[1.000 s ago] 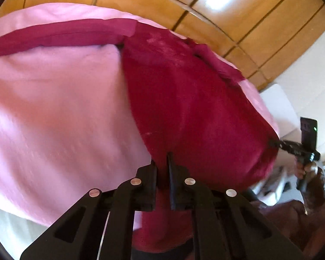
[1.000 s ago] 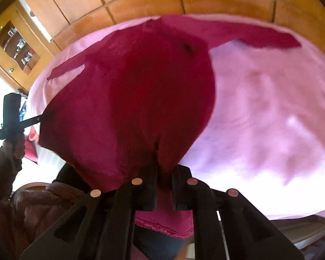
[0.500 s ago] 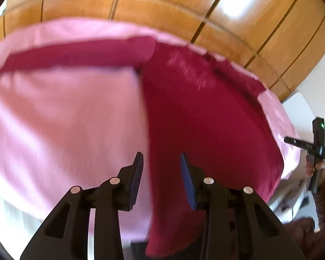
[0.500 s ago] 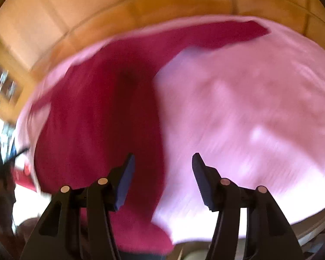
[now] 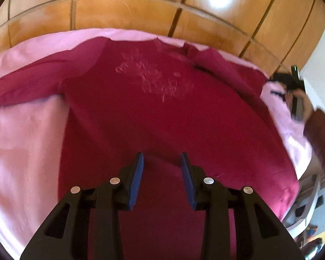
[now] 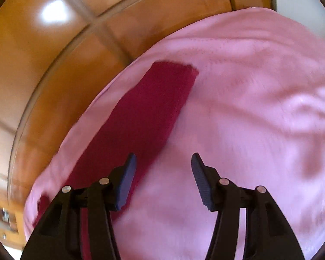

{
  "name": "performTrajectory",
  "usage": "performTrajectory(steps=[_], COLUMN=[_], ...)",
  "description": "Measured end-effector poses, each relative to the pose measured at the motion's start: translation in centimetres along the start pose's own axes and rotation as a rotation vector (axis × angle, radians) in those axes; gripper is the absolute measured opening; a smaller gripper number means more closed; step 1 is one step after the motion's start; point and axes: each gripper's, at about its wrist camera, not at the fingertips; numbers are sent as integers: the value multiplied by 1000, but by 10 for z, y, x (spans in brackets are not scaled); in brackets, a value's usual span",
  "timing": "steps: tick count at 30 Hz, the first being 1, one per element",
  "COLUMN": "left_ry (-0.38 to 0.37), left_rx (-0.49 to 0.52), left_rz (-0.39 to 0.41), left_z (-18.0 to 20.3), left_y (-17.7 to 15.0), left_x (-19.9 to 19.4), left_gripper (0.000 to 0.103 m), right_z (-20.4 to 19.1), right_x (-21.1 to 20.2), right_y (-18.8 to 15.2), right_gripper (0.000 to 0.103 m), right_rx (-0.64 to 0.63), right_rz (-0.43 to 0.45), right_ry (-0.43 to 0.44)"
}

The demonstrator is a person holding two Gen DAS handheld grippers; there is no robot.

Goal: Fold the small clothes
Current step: 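Lay the sweater flat on the bed and open both tools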

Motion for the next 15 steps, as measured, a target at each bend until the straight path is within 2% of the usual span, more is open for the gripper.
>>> performTrajectory(steps=[2, 3, 5, 6, 7, 9, 12, 15], left_ry=[10, 12, 11, 12, 9, 19, 40, 40], left_rx=[12, 12, 1, -5, -8, -8, 15, 7], left_rz=[-21, -28, -32, -35, -36, -38, -38, -37], left_z=[0, -1, -3, -4, -2, 0, 4, 2], left_y=[0, -1, -2, -1, 1, 0, -1, -1], left_x=[7, 8, 7, 8, 9, 11, 9, 8], left_gripper=[34, 34, 34, 35, 38, 39, 39, 39], right_z=[3, 22, 21, 19, 18, 11, 0, 16], right_x=[16, 14, 26, 30, 32, 37, 21, -12], right_y=[15, 33, 44, 49, 52, 58, 59, 63], right_gripper=[53, 53, 53, 50, 32, 6, 6, 5], right_rx=[34, 51, 54, 47, 36, -24, -137, -163], right_rz=[8, 11, 31, 36, 40, 34, 89, 170], right_ry=[-24, -28, -46, -53, -60, -93, -142, -196])
Point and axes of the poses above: each gripper's, at about its wrist camera, not at the fingertips, and x roughly the way its jaws point, z to its right, y to its top, and after that the axes turned 1 degree about -z, right-handed
